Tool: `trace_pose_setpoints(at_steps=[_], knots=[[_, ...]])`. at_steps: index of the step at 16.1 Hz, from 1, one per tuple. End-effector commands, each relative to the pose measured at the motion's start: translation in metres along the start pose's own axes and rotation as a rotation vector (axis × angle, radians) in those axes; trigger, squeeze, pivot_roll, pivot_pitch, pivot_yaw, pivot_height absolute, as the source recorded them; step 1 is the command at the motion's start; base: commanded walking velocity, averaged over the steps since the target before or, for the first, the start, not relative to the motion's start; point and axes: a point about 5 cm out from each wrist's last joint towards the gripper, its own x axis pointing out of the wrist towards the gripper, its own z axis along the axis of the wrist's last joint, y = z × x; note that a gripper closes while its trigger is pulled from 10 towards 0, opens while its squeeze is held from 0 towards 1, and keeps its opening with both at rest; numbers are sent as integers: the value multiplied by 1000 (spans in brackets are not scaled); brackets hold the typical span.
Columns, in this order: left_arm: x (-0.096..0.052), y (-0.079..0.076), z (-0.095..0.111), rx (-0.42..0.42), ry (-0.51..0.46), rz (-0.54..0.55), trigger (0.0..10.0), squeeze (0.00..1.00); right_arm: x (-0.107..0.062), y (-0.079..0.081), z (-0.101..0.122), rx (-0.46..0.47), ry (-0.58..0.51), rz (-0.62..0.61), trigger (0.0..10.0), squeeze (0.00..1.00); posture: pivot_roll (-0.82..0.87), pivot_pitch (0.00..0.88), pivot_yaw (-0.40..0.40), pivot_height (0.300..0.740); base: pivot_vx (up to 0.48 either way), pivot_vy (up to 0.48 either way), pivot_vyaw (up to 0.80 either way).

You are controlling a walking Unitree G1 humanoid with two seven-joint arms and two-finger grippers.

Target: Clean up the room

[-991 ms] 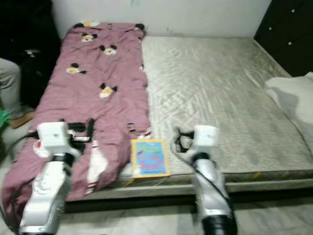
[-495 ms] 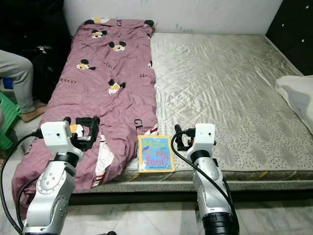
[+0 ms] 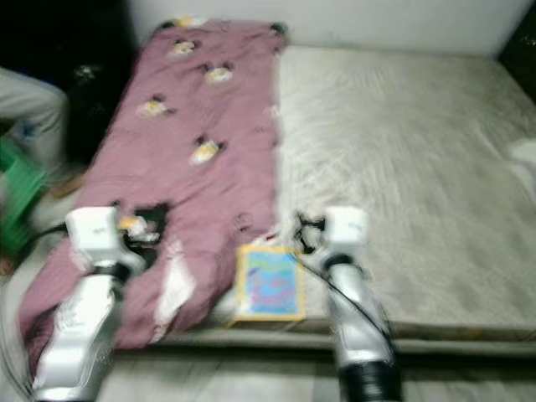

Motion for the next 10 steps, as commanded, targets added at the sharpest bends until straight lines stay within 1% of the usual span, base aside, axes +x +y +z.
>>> trace_pose_setpoints(at_steps=[1,4,6,10], knots=[[1,-12,1,-18,-6,-39,10000,0,-6,-18,-6,-14,24,-51,10000,0,17,136,-11,740,330,0,0],[2,-14,1,-12,-2,-47,10000,0,-6,-18,-7,-15,24,-55,10000,0,18,133,-9,740,311,0,0],[3,-14,-3,2,27,-17,10000,0,-6,-19,-7,-12,25,-58,10000,0,19,132,-8,740,0,0,0],[3,-12,-3,-4,26,0,10000,0,-5,-19,-8,-11,27,-59,10000,0,20,133,-7,740,0,0,0]])
